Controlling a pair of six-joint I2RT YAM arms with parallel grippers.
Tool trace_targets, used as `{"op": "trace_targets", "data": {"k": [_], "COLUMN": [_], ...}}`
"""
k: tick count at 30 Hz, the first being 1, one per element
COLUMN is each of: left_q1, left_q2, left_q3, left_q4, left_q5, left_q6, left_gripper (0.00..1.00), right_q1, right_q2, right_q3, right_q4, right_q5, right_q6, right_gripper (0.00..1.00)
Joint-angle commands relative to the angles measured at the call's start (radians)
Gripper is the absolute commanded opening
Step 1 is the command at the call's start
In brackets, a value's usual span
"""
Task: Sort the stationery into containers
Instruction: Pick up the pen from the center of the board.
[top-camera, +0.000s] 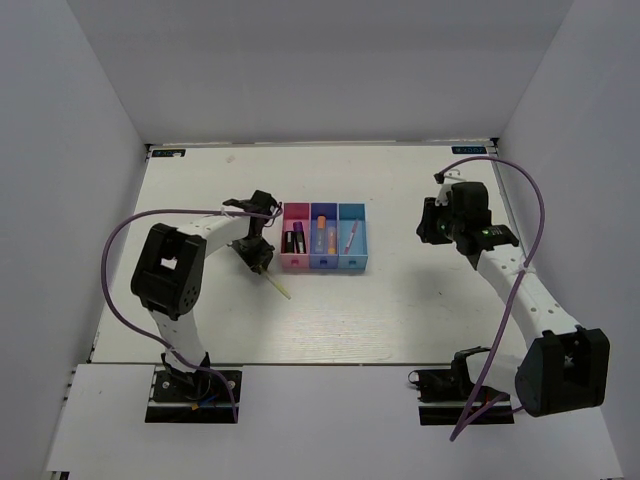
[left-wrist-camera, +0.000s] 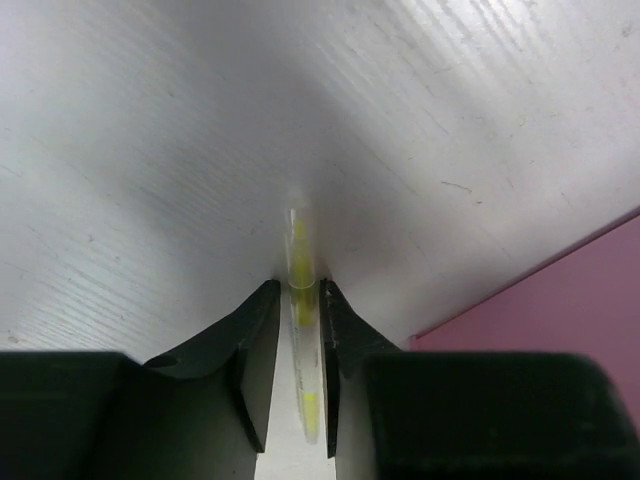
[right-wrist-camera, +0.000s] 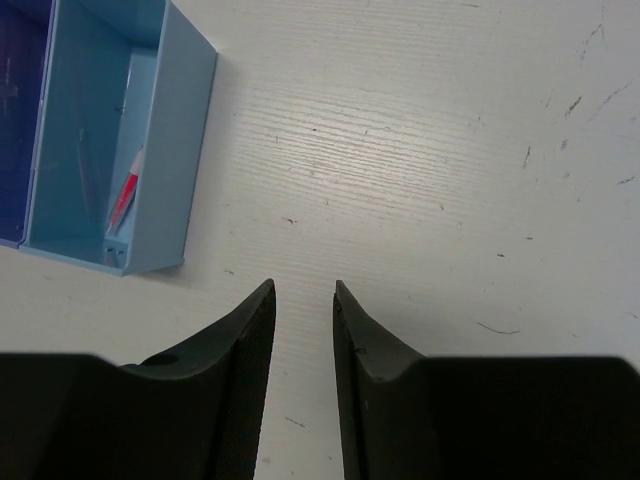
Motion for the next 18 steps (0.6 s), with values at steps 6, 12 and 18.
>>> {"op": "trace_targets", "data": {"k": [6, 12, 18], "left_q1": [-0.005, -0.008, -0.105], "left_q2": [0.015, -0.037, -0.258], "left_q3": [-0.124, -0.176, -0.184], "left_q4": [0.02, 0.054, 0.002], "left_q5": [-0.04, -0.043, -0.132], "left_q6": [-0.032, 0.003, 0.09], "left_gripper": [0.17, 0.0, 0.0], "right_q1": [-0.025, -0.036, -0.048], "right_q2": [-0.035, -0.033, -0.039], "right_q3": [0.001, -0.001, -0.001], "right_q4": [0.001, 0.001, 0.001], "right_q5": [-0.044, -0.055, -0.073], "right_q6": [0.025, 0.028, 0.03], "right_gripper": [0.33, 0.33, 0.33]}}
